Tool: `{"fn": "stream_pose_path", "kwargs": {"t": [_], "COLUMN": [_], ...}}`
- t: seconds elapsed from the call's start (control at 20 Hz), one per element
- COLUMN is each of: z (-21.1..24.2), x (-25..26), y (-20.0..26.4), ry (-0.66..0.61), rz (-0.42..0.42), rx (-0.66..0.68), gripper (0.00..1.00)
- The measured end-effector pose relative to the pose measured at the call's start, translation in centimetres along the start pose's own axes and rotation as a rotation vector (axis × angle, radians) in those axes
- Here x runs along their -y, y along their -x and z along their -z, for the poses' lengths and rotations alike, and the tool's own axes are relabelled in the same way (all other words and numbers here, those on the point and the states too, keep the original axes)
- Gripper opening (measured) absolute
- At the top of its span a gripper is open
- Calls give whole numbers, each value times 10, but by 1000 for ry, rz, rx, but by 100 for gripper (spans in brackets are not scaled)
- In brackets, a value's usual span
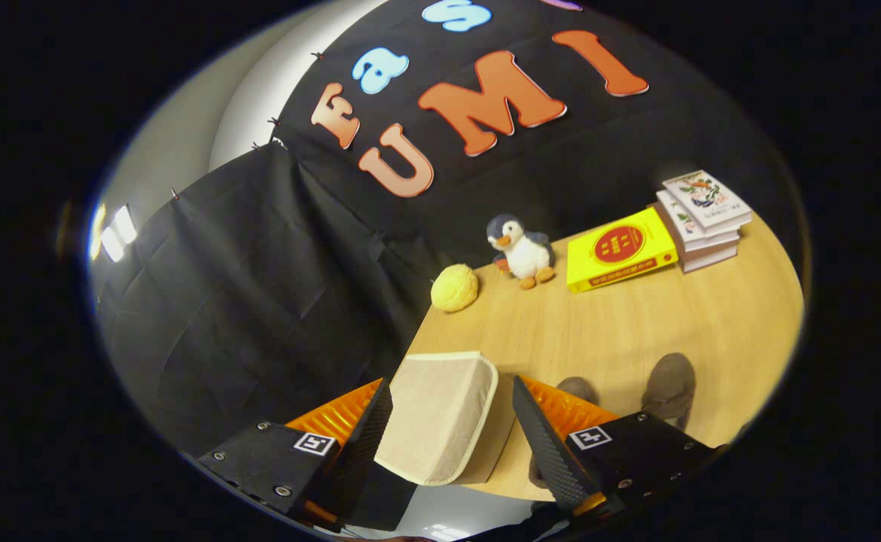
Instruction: Open the storage box then place both shoes into the box .Put the left shoe in first, then the right shoe, with the right side of both shoes facing outward in a uniform manner.
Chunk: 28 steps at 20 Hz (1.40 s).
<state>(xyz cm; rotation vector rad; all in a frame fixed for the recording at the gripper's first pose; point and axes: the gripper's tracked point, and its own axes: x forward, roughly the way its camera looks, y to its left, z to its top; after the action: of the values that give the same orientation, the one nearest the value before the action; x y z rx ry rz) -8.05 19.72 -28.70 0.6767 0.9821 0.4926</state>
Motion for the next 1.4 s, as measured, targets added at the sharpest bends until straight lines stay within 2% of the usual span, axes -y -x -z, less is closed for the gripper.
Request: {"fn": "stream_pose_path", "kwargs": {"t": [0.2,0.45,0.65,0.75,0.85,1.0,1.25,1.3,1.35,1.4], "z": [60,109,133,144,150,153,135,125,116,105], "x": [10,24,19,24,16,4,-23,-32,-43,-54], "y": [-39,-74,-99,-111,-114,-115,-90,-85,-80,-76], "ry": [-74,-114,-180,-222,-305,-322,-242,-221,-197,-176], "rz": [-36,-54,-136,-138,-174,-204,-230,-250,-267,-282], "rx": [-169,-288,-343,-369,-372,-387,-375,-365,-356,-341], "gripper": [96,96,96,96,96,96,79,73,71,65]}}
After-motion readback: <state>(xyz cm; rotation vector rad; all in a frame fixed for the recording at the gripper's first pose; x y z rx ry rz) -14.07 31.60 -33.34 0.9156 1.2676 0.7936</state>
